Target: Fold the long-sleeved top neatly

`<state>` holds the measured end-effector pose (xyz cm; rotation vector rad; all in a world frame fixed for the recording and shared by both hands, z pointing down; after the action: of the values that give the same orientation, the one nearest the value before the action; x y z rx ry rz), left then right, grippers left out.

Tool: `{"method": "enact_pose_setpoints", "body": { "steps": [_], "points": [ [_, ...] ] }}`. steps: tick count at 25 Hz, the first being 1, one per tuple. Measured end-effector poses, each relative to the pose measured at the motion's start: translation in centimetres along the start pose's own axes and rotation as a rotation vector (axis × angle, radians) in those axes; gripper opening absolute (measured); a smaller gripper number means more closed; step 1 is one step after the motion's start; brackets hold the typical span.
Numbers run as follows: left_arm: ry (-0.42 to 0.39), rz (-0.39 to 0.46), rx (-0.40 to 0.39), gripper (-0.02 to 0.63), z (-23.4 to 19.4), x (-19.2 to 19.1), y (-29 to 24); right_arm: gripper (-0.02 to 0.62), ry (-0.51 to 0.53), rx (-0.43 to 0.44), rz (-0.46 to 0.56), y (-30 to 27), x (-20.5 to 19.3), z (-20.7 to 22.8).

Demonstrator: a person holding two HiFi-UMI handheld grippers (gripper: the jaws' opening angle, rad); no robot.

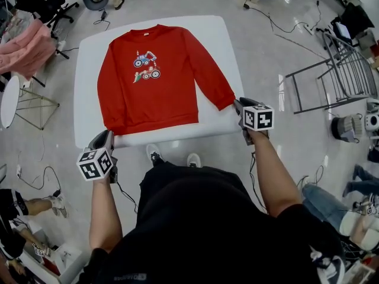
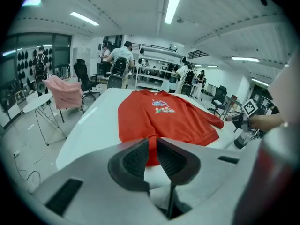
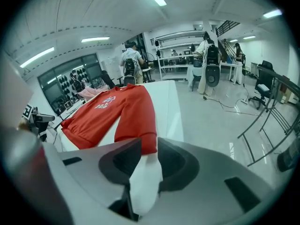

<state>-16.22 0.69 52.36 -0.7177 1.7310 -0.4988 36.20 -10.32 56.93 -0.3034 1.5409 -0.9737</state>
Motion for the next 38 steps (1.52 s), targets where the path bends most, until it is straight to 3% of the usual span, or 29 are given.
{"method": "enact_pose_setpoints", "body": {
  "steps": [5,11,15,22,30,34,38],
  "points": [
    [-0.009,0.042,-0.018,0.048,3.0,0.7,0.4,0.141,-0.099,0.045,-0.024,-2.0,-1.0,0.2],
    [-0.007,0.039,0.013,0.048,4.4,0.2,1.0,0.029,-0.123,0.081,-0.014,-2.6,-0.7,0.9],
    [0.001,0.052,0.045,0.048,3.9,-0.1,1.9,0.021,-0.098,0.088,0.077,-0.8,1.8,2.3],
    [0.021,0.091,0.082,0.048,2.4,1.2,2.7,0.021,0.03,-0.007,0.22,3.4,13.1,8.5],
    [0.015,0.083,0.084,0.048,1.0,2.0,3.2,0.02,0.179,-0.12,0.2,6.8,25.8,14.6],
    [0.02,0.069,0.085,0.048,-0.1,2.2,3.0,0.02,0.278,-0.133,0.164,7.3,30.6,14.2],
    [0.023,0.067,0.075,0.048,-1.0,2.6,2.8,0.02,0.377,-0.072,0.124,6.8,33.3,10.2]
  ]
}}
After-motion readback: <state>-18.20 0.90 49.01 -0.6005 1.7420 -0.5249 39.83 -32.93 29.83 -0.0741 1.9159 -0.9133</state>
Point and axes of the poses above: the fingertips, and each gripper's own axes: y backward along the fingers, z to its right, x out of its top, the point moved 5 cm from there along y, backward along the fingers, and after that the axes turned 8 degrees about y, right-handed, at the moved point
